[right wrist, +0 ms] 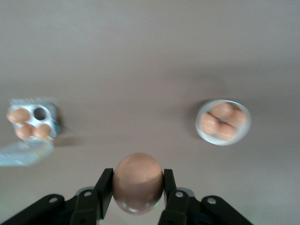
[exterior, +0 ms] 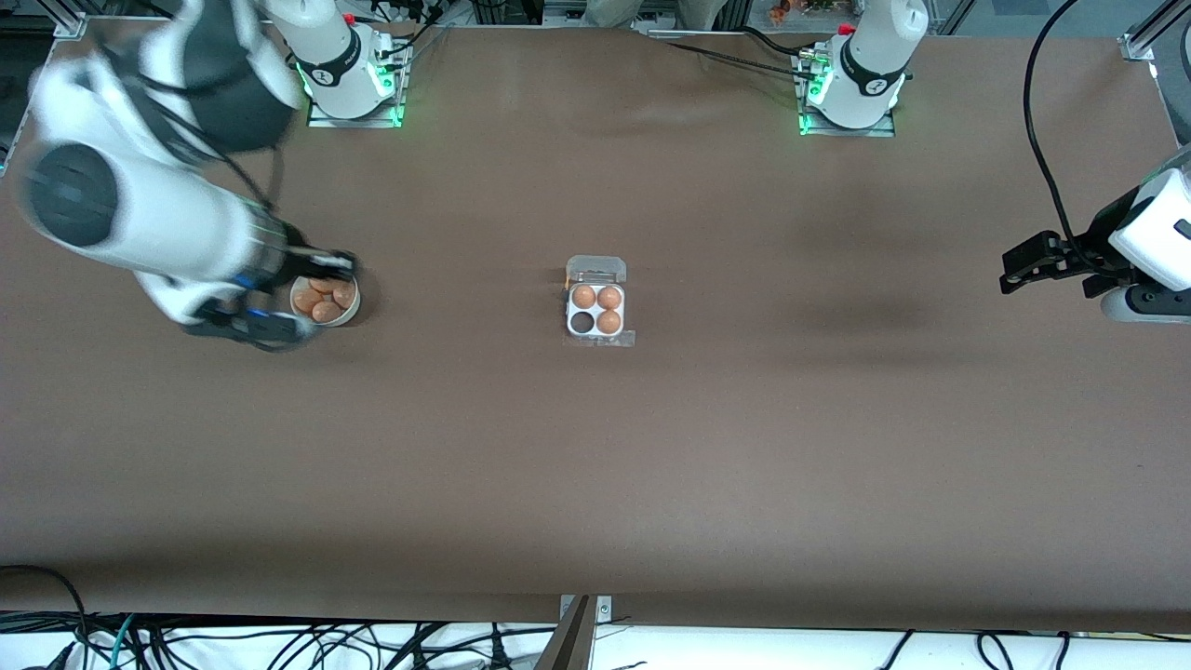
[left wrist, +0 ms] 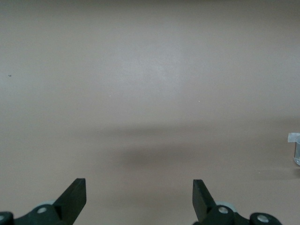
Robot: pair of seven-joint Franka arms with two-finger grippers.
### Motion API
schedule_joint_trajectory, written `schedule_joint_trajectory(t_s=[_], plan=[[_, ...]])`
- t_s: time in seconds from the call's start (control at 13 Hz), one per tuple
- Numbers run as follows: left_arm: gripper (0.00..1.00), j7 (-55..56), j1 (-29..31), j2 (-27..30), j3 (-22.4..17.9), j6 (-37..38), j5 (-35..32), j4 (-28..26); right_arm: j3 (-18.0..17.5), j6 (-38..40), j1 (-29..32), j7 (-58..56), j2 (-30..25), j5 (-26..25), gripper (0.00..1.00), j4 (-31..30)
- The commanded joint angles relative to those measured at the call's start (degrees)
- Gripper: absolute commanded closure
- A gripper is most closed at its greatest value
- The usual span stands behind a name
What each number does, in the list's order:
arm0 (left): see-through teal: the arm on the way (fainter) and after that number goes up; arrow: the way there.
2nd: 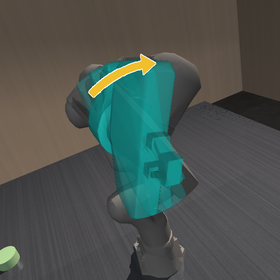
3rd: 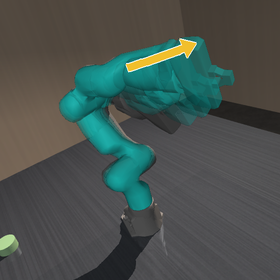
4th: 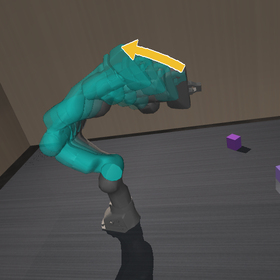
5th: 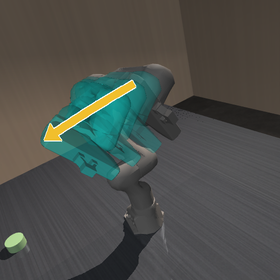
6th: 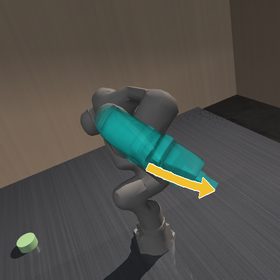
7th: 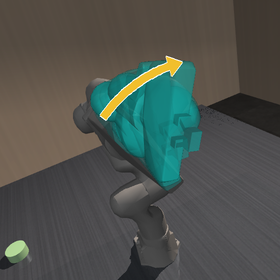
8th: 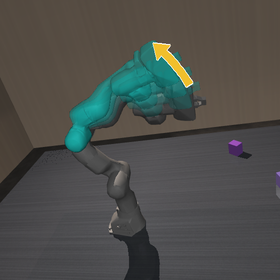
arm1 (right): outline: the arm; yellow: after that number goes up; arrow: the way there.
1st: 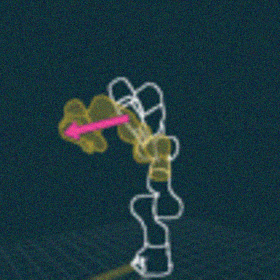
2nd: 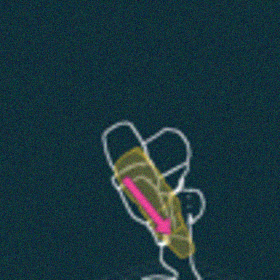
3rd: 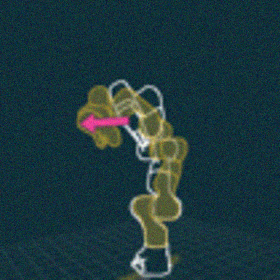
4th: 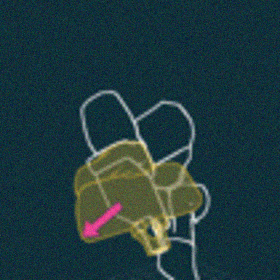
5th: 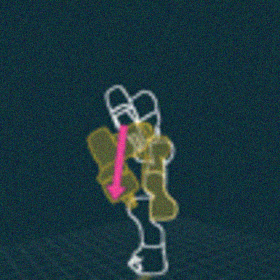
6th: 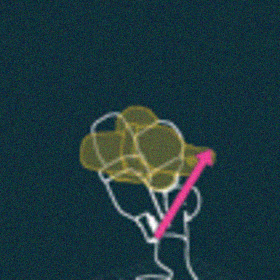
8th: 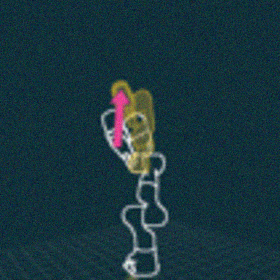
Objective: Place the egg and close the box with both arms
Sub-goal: 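Lift the egg with the right gripper and carry it to the carton, then lower the egg into the empty carton slot and open the right gripper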
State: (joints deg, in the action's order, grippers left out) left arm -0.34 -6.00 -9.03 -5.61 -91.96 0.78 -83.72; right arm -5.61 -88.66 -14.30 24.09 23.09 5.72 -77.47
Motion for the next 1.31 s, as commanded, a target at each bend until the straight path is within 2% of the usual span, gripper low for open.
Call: schedule_joint_trajectory(t_s=[0.0,0.38,0.85,1.23], plan=[[0.0,-1.42,0.11,-0.64,-0.19,0.73,0.89,1.45,0.17,-5.27,-3.44,4.63,5.99,2.8,1.0,4.08],[0.0,-1.42,0.11,-0.64,-0.19,0.73,0.89,1.45,0.25,-16.44,-12.75,14.22,13.55,2.89,1.0,4.17],[0.0,-1.33,0.11,-1.26,-0.19,0.73,0.89,1.54,0.34,-27.34,-19.18,22.4,20.41,2.54,1.0,4.08],[0.0,-1.33,0.03,-1.26,-0.19,0.73,0.72,1.54,0.52,-30.26,-22.17,25.47,23.58,0.53,1.0,3.82]])
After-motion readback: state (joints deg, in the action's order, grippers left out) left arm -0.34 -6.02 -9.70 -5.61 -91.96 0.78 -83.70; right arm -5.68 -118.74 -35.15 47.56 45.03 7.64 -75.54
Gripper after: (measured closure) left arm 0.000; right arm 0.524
